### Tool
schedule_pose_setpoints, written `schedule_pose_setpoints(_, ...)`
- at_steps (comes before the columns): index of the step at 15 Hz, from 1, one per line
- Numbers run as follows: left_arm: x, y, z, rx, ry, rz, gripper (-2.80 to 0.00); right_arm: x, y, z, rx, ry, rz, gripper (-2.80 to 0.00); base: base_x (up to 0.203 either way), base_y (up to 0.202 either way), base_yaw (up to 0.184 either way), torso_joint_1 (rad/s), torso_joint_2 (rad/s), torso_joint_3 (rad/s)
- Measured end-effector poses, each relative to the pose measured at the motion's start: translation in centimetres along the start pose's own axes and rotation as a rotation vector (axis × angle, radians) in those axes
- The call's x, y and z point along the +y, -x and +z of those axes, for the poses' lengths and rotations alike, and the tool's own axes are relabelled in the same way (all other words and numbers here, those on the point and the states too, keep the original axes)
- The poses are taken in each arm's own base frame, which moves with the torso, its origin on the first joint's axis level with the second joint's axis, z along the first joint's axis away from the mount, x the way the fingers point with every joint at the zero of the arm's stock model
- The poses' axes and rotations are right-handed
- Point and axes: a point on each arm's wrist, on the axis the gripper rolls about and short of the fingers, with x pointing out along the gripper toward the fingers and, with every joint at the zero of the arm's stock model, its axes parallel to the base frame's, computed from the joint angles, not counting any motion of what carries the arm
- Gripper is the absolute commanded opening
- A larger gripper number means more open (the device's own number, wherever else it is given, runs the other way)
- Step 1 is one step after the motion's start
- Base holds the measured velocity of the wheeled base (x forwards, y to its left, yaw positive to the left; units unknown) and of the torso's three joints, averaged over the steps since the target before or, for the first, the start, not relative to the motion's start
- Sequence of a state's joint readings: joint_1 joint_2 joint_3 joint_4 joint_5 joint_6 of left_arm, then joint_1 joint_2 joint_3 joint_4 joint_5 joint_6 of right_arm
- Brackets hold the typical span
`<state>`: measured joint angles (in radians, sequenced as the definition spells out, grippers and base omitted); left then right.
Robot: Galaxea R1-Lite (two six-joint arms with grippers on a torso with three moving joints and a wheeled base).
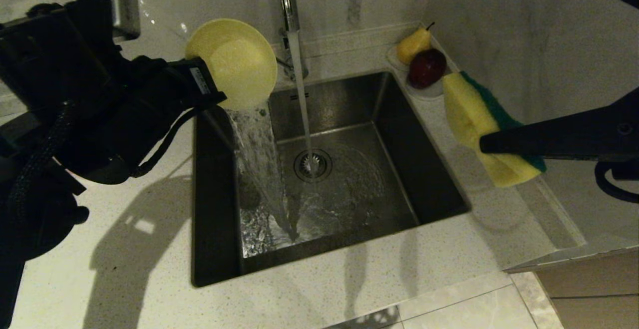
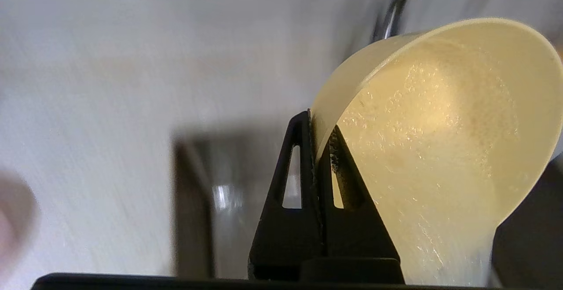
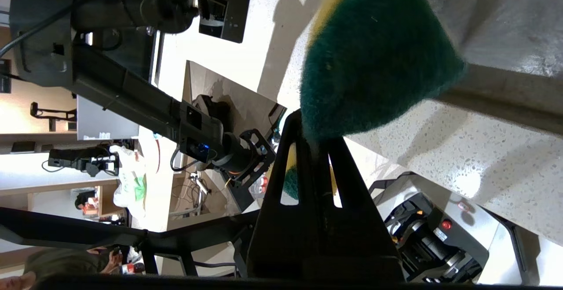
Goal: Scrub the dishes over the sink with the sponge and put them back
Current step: Rinse the bowl
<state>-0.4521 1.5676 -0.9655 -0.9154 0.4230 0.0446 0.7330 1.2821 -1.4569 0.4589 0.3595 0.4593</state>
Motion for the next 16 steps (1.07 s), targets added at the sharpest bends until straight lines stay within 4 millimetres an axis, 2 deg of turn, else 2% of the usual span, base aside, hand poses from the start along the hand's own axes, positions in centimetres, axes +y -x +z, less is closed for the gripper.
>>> schedule_pose_setpoints(5, 1.3, 2.7, 2.5, -0.273, 0.032, 0.002, -2.8, -0.1, -0.1, -0.1, 0.005, -0.001, -0.002, -2.8, 0.0, 0.0, 0.0, 0.0, 0.0, 0.0)
schedule_pose_setpoints(10, 2.1, 4.9, 4.1, -0.358, 0.057, -0.073, -2.8, -0.1, -0.3, 0.0, 0.006, 0.0, -0.003, -2.8, 0.0, 0.0, 0.0, 0.0, 0.0, 0.0)
schedule_pose_setpoints(16, 2.6, 5.7, 4.6, -0.342, 0.063, -0.075, -2.8, -0.4, -0.6, -0.2, 0.021, -0.005, -0.011, -2.8, 0.0, 0.0, 0.0, 0.0, 0.0, 0.0)
